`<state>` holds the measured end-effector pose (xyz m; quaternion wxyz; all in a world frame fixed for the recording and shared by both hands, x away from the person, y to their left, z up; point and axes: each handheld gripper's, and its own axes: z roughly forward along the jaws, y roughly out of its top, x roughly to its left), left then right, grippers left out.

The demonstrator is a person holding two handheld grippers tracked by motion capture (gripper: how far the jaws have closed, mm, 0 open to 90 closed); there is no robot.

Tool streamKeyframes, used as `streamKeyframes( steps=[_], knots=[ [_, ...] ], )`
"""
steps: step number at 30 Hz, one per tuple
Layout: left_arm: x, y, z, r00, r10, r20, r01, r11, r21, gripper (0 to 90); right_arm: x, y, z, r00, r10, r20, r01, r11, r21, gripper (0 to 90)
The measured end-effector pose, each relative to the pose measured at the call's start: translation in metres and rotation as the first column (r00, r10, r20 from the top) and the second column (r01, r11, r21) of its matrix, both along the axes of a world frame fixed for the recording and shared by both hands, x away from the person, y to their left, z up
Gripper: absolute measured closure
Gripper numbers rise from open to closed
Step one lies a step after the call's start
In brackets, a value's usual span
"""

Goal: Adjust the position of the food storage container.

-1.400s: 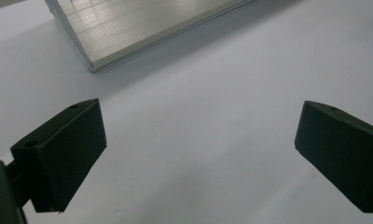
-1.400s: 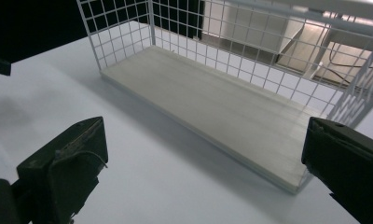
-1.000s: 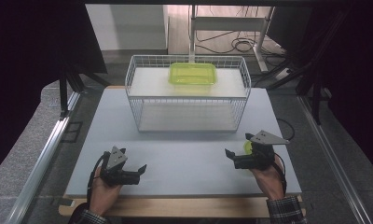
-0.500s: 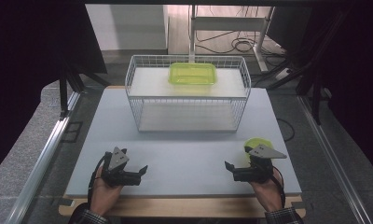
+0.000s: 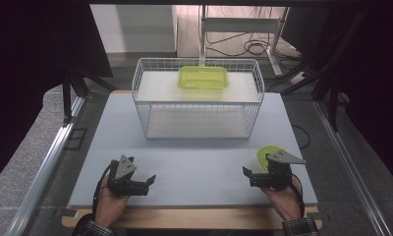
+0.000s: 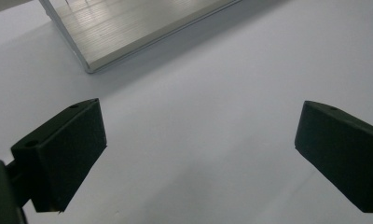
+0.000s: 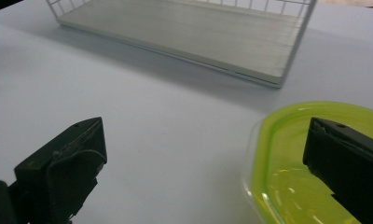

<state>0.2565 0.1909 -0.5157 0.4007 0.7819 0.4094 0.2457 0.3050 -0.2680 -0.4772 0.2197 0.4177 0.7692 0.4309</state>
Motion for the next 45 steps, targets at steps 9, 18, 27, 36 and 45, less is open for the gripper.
streamKeyframes(
  steps=[9,18,27,36,45],
  knots=[
    [0.001,-0.001,-0.002,1.0,-0.002,-0.009,0.002,0.9999,0.013,1.9,0.004,-0.02,0.009,0.998,-0.063,-0.002,0.063,0.998,-0.011,26.2],
    [0.002,-0.001,-0.002,1.0,-0.002,-0.009,0.002,1.0,0.009,2.0,0.007,-0.047,0.018,0.9964,-0.081,-0.024,0.08,0.9964,-0.029,64.2],
    [0.003,-0.002,-0.003,0.9999,-0.007,-0.014,0.007,0.9999,0.015,2.2,0.015,-0.073,0.022,0.988,-0.151,-0.03,0.15,0.988,-0.037,89.3],
    [0.003,-0.003,-0.003,0.9999,-0.006,-0.015,0.006,0.9998,0.016,2.3,0.025,-0.089,0.021,0.9773,-0.21,-0.03,0.209,0.9774,-0.035,89.5],
    [0.003,-0.003,-0.004,0.9999,-0.006,-0.016,0.006,0.9998,0.018,2.3,0.04,-0.105,0.007,0.9629,-0.259,-0.076,0.255,0.9653,-0.054,89.5]
  ],
)
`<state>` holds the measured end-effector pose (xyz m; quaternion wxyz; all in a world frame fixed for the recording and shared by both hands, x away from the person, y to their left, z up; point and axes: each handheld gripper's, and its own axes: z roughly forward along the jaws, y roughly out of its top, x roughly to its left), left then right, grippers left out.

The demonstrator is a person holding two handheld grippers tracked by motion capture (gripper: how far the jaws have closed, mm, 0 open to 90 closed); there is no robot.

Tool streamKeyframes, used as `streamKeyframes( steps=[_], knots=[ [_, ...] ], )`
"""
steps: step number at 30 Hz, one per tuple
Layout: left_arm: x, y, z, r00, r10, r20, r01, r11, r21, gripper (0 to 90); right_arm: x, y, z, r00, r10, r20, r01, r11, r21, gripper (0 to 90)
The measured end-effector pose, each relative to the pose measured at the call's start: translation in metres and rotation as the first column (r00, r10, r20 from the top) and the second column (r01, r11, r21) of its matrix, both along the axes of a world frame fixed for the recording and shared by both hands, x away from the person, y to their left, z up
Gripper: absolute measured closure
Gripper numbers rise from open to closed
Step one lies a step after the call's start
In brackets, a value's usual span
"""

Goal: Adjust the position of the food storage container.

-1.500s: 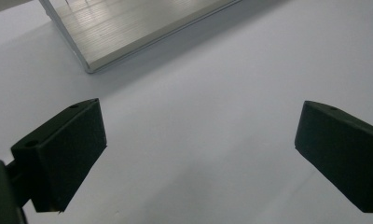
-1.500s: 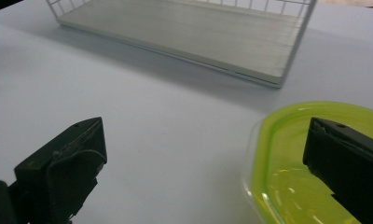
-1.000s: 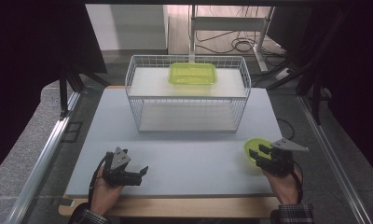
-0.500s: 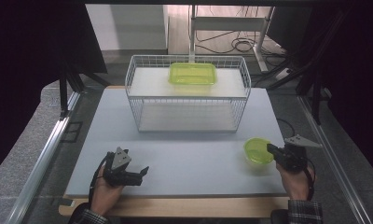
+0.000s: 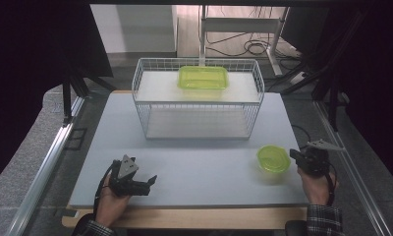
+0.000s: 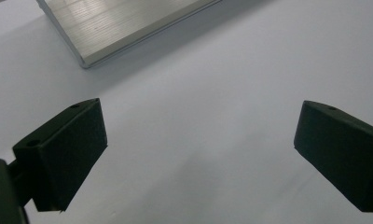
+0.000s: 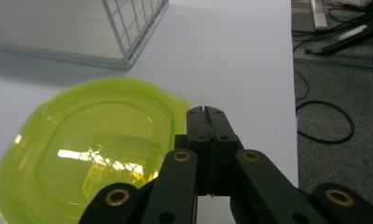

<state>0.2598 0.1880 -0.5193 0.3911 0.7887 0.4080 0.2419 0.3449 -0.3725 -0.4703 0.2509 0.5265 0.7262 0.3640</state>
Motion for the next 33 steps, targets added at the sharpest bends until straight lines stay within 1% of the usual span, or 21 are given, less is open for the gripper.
streamKeyframes(
  steps=[1,4,7,10,15,19,26,33],
  knots=[
    [0.0,0.0,0.0,1.0,0.0,0.0,0.0,1.0,0.0,2.3,0.0,0.0,0.0,1.0,0.0,0.0,0.0,1.0,0.0,89.5],
    [0.0,0.0,0.0,1.0,0.001,-0.001,-0.001,1.0,0.0,2.4,0.003,0.0,-0.006,0.9995,0.007,-0.029,-0.008,0.9999,-0.011,89.5],
    [0.0,0.0,0.0,1.0,0.0,-0.002,0.0,1.0,0.003,2.3,0.003,0.002,-0.007,0.9992,0.013,-0.038,-0.013,0.9999,-0.004,89.4],
    [0.0,0.0,0.0,1.0,-0.001,-0.003,0.001,1.0,0.007,2.4,0.001,0.006,-0.007,0.9987,0.031,-0.039,-0.031,0.9995,0.004,89.4],
    [0.0,0.0,0.0,1.0,-0.002,-0.004,0.002,1.0,0.007,2.4,-0.001,0.012,-0.007,0.9977,0.048,-0.047,-0.048,0.9988,0.006,89.4],
    [0.0,-0.001,-0.001,1.0,0.0,-0.005,0.0,1.0,0.007,2.4,-0.001,0.02,-0.01,0.9951,0.067,-0.072,-0.066,0.9977,0.014,89.4],
    [0.0,-0.001,-0.001,1.0,-0.003,-0.007,0.003,0.9999,0.01,2.4,-0.004,0.033,-0.012,0.9909,0.103,-0.087,-0.101,0.9945,0.029,89.4],
    [0.0,-0.002,-0.001,1.0,-0.003,-0.008,0.004,0.9999,0.012,2.4,-0.005,0.041,-0.012,0.988,0.121,-0.097,-0.117,0.9922,0.043,89.3]
  ],
)
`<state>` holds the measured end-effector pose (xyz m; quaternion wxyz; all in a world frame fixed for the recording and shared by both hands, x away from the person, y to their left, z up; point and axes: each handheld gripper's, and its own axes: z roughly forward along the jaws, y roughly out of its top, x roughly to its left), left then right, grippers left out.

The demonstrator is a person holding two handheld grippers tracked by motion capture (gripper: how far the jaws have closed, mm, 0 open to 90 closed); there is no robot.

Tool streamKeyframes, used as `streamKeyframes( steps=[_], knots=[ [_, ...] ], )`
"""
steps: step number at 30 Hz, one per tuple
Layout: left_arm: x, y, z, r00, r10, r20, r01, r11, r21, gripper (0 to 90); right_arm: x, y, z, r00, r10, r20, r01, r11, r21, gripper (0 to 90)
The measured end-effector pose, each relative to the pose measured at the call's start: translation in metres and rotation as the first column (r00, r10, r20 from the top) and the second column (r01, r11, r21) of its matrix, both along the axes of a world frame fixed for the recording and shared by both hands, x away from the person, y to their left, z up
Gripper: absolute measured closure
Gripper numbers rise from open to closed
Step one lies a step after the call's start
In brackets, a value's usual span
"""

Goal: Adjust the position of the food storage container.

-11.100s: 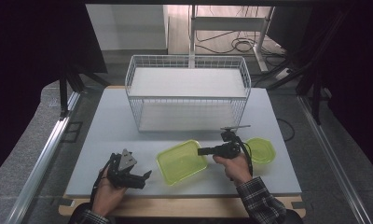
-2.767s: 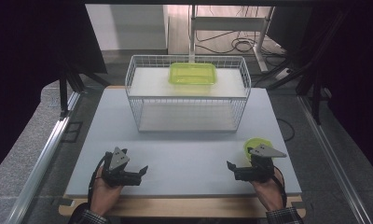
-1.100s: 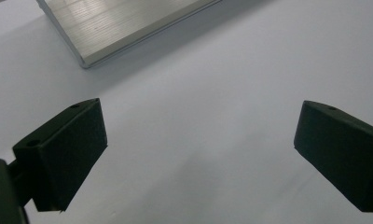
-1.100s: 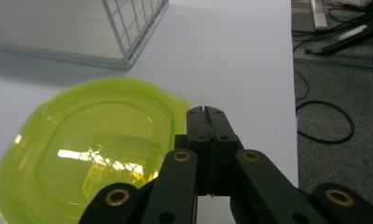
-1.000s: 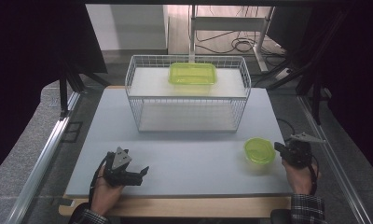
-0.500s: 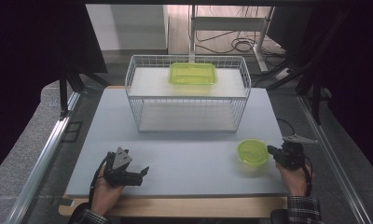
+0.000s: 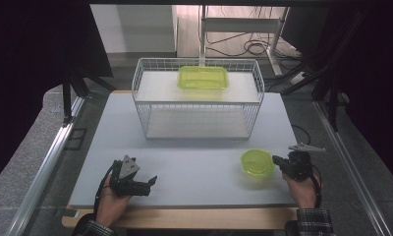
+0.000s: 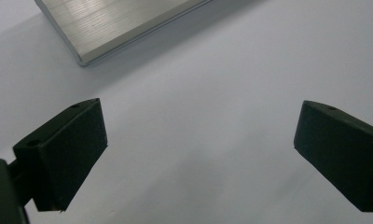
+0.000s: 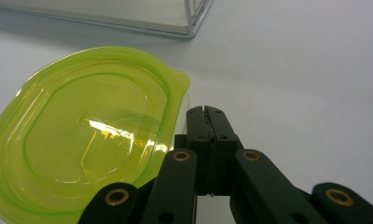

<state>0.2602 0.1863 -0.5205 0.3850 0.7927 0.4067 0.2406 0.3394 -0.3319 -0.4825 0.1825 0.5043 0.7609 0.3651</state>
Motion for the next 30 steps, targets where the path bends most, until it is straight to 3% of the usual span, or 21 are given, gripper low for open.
streamKeyframes(
  steps=[6,10,16,23,30],
  knots=[
    [0.0,0.0,0.0,1.0,-0.001,0.0,0.001,1.0,0.002,2.4,-0.003,0.013,0.0,0.9997,0.026,-0.007,-0.026,0.9997,-0.004,89.3],
    [0.0,0.0,0.0,1.0,-0.002,-0.001,0.002,1.0,0.002,2.4,-0.004,0.011,0.001,0.9999,0.008,-0.009,-0.008,0.9998,-0.02,89.3],
    [0.0,0.0,0.0,1.0,-0.004,-0.001,0.004,1.0,0.004,2.4,-0.006,0.006,-0.007,0.9986,0.004,-0.052,-0.005,0.9997,-0.022,89.3],
    [0.0,-0.001,0.0,1.0,-0.007,-0.002,0.007,0.9999,0.008,2.4,-0.008,0.017,-0.017,0.9915,0.064,-0.113,-0.062,0.9977,0.027,89.3],
    [0.0,-0.001,-0.001,0.9999,-0.009,-0.005,0.009,0.9999,0.011,2.5,-0.007,0.033,-0.021,0.985,0.114,-0.13,-0.108,0.9929,0.051,89.4]
  ],
)
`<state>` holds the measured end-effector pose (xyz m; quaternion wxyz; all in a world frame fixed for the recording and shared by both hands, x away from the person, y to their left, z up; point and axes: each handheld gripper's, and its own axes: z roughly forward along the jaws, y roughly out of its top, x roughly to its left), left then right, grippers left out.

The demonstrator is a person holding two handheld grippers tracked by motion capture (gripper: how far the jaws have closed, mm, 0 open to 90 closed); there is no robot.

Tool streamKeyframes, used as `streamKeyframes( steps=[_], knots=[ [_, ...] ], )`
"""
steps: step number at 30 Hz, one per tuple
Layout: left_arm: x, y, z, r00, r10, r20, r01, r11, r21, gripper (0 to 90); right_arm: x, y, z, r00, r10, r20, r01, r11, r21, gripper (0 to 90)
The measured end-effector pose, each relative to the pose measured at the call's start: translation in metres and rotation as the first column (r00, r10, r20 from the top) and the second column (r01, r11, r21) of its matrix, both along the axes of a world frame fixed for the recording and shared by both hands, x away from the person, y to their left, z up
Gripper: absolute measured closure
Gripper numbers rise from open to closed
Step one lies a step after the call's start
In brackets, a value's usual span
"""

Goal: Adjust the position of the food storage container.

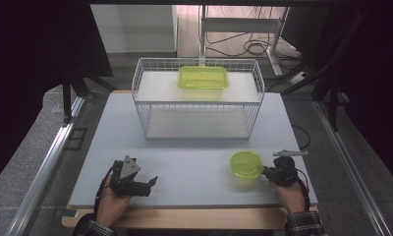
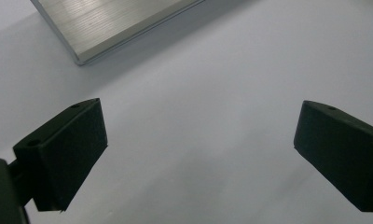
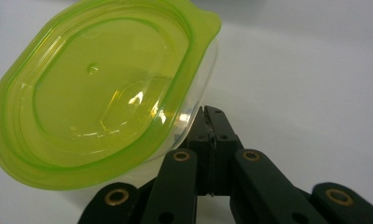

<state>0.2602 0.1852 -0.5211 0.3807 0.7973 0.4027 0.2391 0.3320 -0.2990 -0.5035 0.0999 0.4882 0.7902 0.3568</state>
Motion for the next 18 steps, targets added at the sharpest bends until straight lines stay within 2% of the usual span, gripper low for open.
streamKeyframes(
  steps=[8,13,18],
  knots=[
    [0.0,-0.001,0.0,1.0,-0.002,-0.001,0.002,1.0,0.005,2.5,0.003,0.021,-0.001,0.999,0.045,-0.004,-0.045,0.9986,0.028,89.3],
    [0.0,-0.001,-0.001,1.0,-0.003,-0.003,0.003,1.0,0.008,2.4,0.007,0.045,-0.004,0.9954,0.096,-0.002,-0.096,0.9945,0.041,89.3],
    [0.0,-0.001,-0.001,1.0,-0.003,-0.004,0.003,1.0,0.008,2.4,0.01,0.058,-0.005,0.9916,0.129,0.0,-0.129,0.9906,0.045,89.4]
  ],
)
